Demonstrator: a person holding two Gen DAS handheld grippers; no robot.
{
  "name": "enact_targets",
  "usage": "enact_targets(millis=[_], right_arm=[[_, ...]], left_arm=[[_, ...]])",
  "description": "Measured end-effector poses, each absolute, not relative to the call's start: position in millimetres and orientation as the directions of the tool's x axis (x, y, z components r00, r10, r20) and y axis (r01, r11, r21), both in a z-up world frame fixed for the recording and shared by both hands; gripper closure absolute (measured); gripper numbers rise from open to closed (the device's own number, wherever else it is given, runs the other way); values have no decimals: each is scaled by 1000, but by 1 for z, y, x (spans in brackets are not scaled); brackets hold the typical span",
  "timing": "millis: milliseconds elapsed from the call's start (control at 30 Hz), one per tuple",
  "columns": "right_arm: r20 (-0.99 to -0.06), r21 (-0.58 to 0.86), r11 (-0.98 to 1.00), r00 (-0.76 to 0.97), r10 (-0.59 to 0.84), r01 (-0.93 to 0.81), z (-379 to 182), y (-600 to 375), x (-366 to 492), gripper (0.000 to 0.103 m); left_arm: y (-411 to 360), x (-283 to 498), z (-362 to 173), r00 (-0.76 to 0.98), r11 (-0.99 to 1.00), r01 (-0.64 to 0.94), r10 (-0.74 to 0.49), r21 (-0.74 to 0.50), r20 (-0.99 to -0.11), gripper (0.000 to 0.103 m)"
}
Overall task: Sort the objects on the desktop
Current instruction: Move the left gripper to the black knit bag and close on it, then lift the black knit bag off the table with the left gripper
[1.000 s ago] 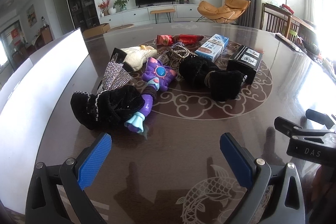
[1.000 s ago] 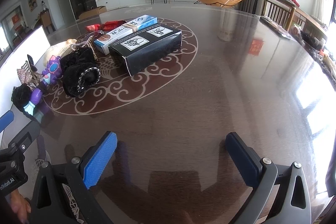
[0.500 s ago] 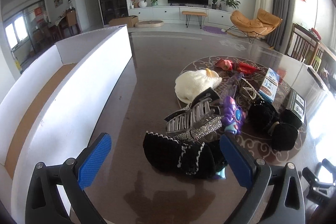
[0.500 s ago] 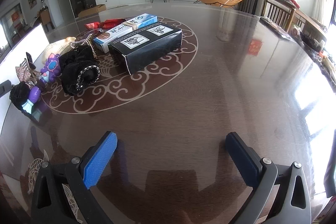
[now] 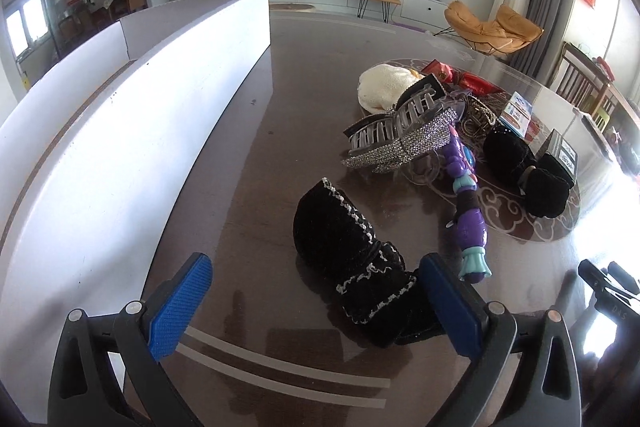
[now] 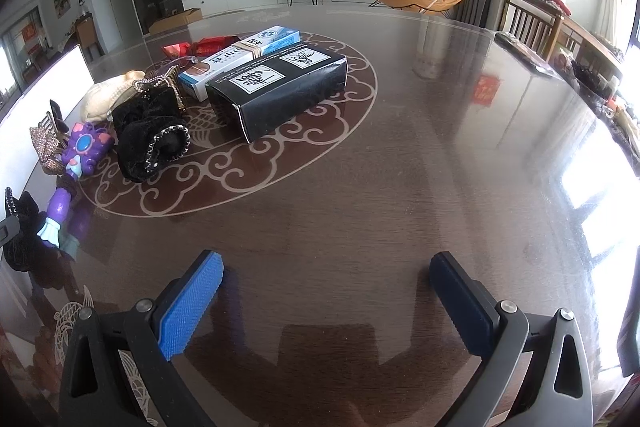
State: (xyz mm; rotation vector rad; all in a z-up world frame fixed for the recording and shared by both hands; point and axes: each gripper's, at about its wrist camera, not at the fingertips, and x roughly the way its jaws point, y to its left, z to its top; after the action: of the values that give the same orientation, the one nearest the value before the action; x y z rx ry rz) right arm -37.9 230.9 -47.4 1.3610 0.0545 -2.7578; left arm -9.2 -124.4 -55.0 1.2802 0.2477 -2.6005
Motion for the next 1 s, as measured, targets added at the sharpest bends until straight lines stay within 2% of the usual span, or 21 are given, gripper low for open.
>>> enact_targets(millis=[300,333,533,767,1000], right_arm=[[-795,-10,-997,-605,-37,75,-48,230,-38,0],[-795,-9,-997,-605,-38,75,-48,230,-38,0],[-793,3,-997,-608,-47,75,-46,231,-38,0],[-791,10,-997,-609,-53,74,-46,232,-38,0],[-791,10,-997,-609,-53,74,-46,232,-38,0]], left_arm=[[-115,-40,-79,-519,-954,277,-50,-113,-853,0],[-108,-44,-79,-522,-960,271,-82,-74,-849,0],[-61,-69,-88,-507,-992,125,-61,-3,-860,0],[-14,-87,-86,-520,-1000,-23,13,-1,-854,0],[-24,-73,-83,-525,-999,-54,32,-5,-851,0]])
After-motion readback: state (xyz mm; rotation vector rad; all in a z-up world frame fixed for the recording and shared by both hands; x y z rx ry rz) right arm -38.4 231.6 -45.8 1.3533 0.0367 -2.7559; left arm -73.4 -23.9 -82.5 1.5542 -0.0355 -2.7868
